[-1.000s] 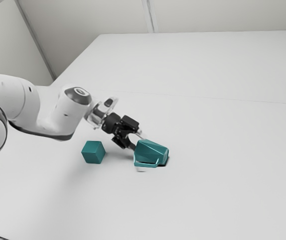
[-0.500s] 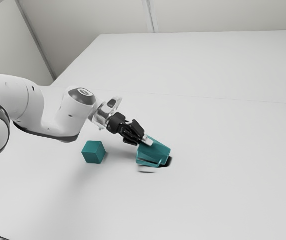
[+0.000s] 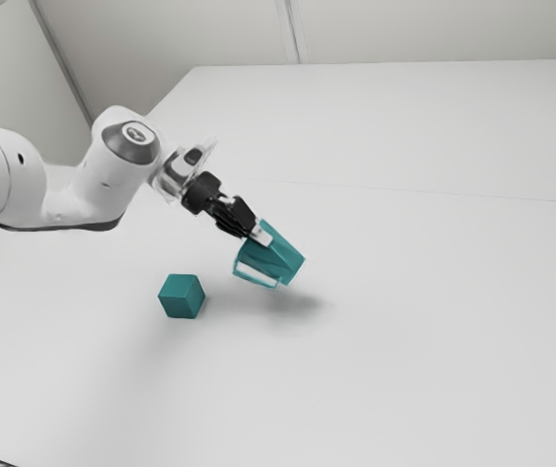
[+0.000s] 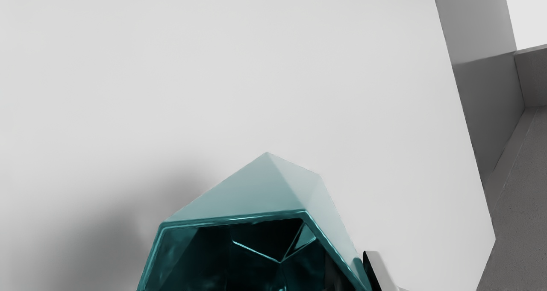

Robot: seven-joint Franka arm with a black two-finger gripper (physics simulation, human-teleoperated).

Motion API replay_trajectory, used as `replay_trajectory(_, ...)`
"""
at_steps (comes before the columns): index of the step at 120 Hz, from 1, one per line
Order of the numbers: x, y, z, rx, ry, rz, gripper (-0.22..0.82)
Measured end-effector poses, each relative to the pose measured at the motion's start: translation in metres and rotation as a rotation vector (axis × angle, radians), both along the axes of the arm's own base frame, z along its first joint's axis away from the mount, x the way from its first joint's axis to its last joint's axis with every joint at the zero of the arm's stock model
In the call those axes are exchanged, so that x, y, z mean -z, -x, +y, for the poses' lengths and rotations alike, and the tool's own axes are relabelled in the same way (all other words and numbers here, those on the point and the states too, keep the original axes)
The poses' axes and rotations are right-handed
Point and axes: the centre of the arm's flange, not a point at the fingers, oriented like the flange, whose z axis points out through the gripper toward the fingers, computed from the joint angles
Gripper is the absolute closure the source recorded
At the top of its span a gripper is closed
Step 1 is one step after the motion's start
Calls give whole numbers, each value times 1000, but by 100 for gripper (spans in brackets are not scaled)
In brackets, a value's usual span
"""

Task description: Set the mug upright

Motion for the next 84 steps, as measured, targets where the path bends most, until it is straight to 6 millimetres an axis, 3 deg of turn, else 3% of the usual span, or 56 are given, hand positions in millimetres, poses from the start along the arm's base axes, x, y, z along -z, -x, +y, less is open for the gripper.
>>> replay_trajectory(19,-57,-17,31,82,-357,-80,78)
replay_trajectory(36,-80,-34,36,111,-622,-103,78)
replay_trajectory(44,-72,-42,31,114,-686,-91,78)
replay_trajectory(59,-33,-55,15,119,-754,-50,78)
replay_trajectory(84,17,-75,8,76,-805,5,78)
